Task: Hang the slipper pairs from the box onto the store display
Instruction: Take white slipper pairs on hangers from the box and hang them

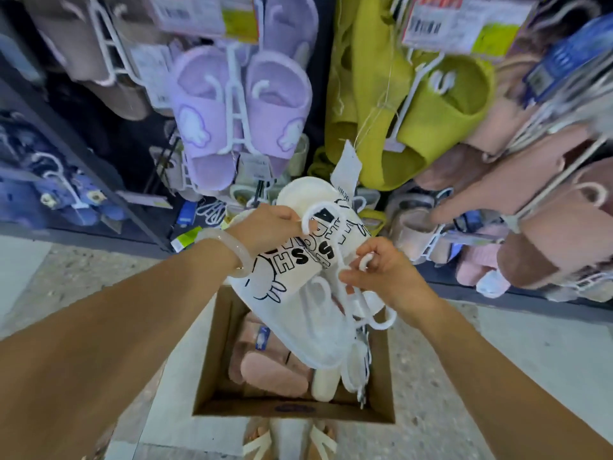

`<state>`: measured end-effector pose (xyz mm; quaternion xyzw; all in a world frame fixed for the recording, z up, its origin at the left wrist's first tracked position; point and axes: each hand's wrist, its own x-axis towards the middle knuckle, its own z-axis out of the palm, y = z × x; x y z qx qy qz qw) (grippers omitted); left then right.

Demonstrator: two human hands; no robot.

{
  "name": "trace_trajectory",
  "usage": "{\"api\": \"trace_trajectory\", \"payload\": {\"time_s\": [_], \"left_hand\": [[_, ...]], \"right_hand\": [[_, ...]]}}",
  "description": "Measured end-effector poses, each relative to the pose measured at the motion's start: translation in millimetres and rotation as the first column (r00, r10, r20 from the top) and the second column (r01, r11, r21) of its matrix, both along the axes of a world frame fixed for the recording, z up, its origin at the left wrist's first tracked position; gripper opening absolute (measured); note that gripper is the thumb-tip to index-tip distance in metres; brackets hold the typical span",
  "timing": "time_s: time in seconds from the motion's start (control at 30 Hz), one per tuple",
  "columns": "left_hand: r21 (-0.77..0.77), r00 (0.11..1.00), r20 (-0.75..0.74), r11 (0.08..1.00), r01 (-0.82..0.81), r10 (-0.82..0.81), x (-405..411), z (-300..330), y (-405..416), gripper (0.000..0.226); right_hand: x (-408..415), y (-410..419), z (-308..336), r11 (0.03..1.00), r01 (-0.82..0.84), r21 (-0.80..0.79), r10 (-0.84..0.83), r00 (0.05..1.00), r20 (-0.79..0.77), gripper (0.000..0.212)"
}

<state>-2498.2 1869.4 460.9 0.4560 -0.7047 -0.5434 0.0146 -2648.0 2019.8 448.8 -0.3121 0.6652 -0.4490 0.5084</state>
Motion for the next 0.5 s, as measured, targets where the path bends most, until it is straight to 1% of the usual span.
{"api": "trace_trajectory", "payload": {"time_s": [0.03,0.1,0.13,0.17,0.2,0.23,0.27,0.3,0.33,0.37,0.4,0.43,0.47,0.5], "left_hand": [[-0.019,1.0,0.0,1.0,0.001,-0.001,0,12,1,0.041],[-0.044,0.999,0.014,0.999,0.03,-0.029,-1,35,4,0.043],[-0.042,1.0,0.009,0.999,0.025,-0.025,-3,46,5,0.04],[-0.015,0.999,-0.022,1.0,-0.027,0.026,-5,56,5,0.033],[0.05,0.991,-0.07,0.993,-0.111,0.114,-7,67,4,0.029],[0.126,0.973,-0.13,0.976,-0.175,0.192,-6,77,5,0.029],[0.201,0.953,-0.179,0.958,-0.206,0.243,-5,86,4,0.038],[0.269,0.947,-0.198,0.943,-0.194,0.251,-6,94,2,0.051],[0.317,0.952,-0.206,0.935,-0.156,0.228,-8,101,2,0.063],[0.35,0.957,-0.218,0.931,-0.105,0.19,-10,110,3,0.071],[0.37,0.963,-0.231,0.928,-0.047,0.14,-9,118,5,0.072],[0.358,0.967,-0.235,0.934,-0.004,0.094,-8,124,8,0.068],[0.292,0.978,-0.207,0.956,0.037,0.025,-9,129,9,0.059],[0.176,0.989,-0.135,0.981,0.081,-0.058,-10,134,9,0.051]], "right_hand": [[3,0,9,1.0,-0.003,0.0,0.003,1.0,-0.006,0.033],[7,-1,27,1.0,0.014,-0.013,-0.015,1.0,-0.011,0.032],[7,-3,34,0.999,0.025,-0.026,-0.025,1.0,-0.006,0.032],[8,-3,42,0.999,0.031,-0.038,-0.031,1.0,-0.002,0.034],[8,-5,49,0.998,0.038,-0.046,-0.038,0.999,-0.002,0.035],[7,-6,57,0.997,0.054,-0.051,-0.054,0.999,-0.002,0.034],[6,-7,64,0.995,0.072,-0.062,-0.073,0.997,-0.001,0.03],[5,-7,71,0.994,0.09,-0.066,-0.09,0.996,-0.001,0.027],[4,-8,75,0.992,0.108,-0.067,-0.108,0.994,-0.002,0.026],[4,-9,79,0.991,0.123,-0.061,-0.124,0.992,-0.005,0.026],[4,-10,83,0.989,0.135,-0.054,-0.136,0.991,-0.013,0.028],[6,-11,87,0.987,0.15,-0.05,-0.151,0.988,-0.022,0.032],[6,-12,88,0.986,0.161,-0.048,-0.162,0.986,-0.028,0.039],[7,-13,92,0.985,0.163,-0.047,-0.165,0.986,-0.03,0.042]]}}
